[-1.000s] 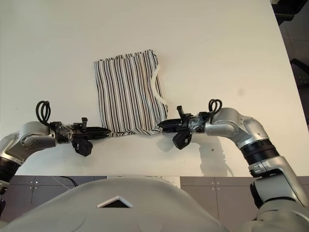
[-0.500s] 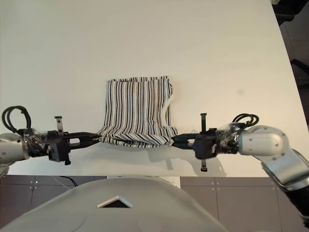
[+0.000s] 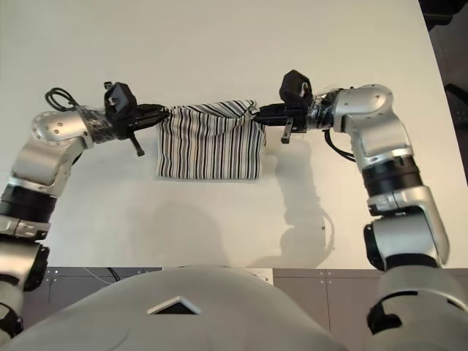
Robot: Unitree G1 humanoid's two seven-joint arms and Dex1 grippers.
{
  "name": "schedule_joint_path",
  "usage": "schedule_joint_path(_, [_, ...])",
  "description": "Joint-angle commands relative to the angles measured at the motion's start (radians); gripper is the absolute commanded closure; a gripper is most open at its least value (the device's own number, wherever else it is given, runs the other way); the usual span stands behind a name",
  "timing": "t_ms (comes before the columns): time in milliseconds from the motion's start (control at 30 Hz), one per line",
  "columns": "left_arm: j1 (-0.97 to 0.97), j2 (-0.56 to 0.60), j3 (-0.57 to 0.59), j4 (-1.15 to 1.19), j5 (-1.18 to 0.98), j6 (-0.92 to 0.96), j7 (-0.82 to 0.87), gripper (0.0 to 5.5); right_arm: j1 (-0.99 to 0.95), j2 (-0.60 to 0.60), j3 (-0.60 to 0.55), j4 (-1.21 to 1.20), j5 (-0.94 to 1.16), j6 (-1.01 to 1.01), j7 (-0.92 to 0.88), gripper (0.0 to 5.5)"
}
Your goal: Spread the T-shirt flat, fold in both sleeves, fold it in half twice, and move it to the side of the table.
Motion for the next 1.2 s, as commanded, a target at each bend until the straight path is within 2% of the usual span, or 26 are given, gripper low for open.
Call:
schedule_joint_path(33, [-0.04,-0.057,-0.059,0.175,0.151,-0.094,-0.004,5.39,-0.091,0.104,0.031,0.257,-0.169,-0.098,-0.081,5.4])
schedule_joint_path(67, [-0.036,-0.065,-0.063,0.211,0.187,-0.121,0.014,5.02,-0.103,0.126,0.012,0.302,-0.187,-0.128,-0.115,5.13])
schedule_joint_path(133, [-0.022,-0.078,-0.046,0.247,0.221,-0.159,0.043,4.69,-0.119,0.153,-0.038,0.364,-0.197,-0.174,-0.165,4.73])
schedule_joint_path(233, [-0.002,-0.104,0.044,0.258,0.213,-0.202,0.146,4.32,-0.106,0.164,-0.137,0.354,-0.17,-0.218,-0.234,4.54])
schedule_joint_path(333, [0.014,-0.14,0.13,0.217,0.163,-0.221,0.192,4.32,-0.053,0.174,-0.196,0.238,-0.143,-0.241,-0.238,4.54])
schedule_joint_path(500, [0.023,-0.202,0.211,0.129,0.114,-0.194,0.236,4.32,0.078,0.216,-0.147,-0.039,-0.11,-0.209,-0.104,4.54])
schedule_joint_path(600, [0.023,-0.146,0.15,0.171,0.278,-0.205,0.284,4.32,0.092,0.244,-0.101,-0.083,-0.118,-0.18,-0.028,4.54])
schedule_joint_path(733, [0.027,-0.011,0.039,0.285,0.576,-0.313,0.393,4.32,0.013,0.292,-0.066,0.088,-0.173,-0.201,0.023,4.54])
schedule_joint_path(833, [0.022,0.021,-0.033,0.32,0.696,-0.38,0.413,4.32,-0.053,0.332,-0.069,0.225,-0.199,-0.223,0.041,4.54])
schedule_joint_path(1033, [0.043,-0.055,-0.086,0.26,0.669,-0.453,0.337,4.32,-0.116,0.358,-0.066,0.438,-0.291,-0.309,0.0,4.54])
schedule_joint_path(1200, [-0.016,-0.029,-0.039,0.296,0.74,-0.467,0.462,4.32,-0.051,0.254,-0.133,0.613,-0.331,-0.352,-0.138,4.54])
